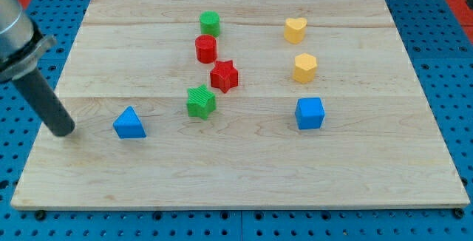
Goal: Push the blue triangle to the bottom of the blue cube
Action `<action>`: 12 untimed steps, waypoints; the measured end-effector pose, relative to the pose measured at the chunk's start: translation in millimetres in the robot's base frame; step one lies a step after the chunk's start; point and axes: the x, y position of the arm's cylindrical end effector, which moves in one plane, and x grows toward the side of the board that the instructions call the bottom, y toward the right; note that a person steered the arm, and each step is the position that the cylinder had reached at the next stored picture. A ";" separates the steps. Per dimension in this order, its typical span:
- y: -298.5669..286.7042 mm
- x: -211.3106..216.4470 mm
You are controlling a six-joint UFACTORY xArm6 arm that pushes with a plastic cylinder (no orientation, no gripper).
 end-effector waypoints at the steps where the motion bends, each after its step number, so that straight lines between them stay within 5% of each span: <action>1: 81.2 -8.8; 4: 187.9 69.7; 5: 121.4 64.8; 7: 133.3 6.1; 10: 322.7 57.0; 12: 249.9 97.6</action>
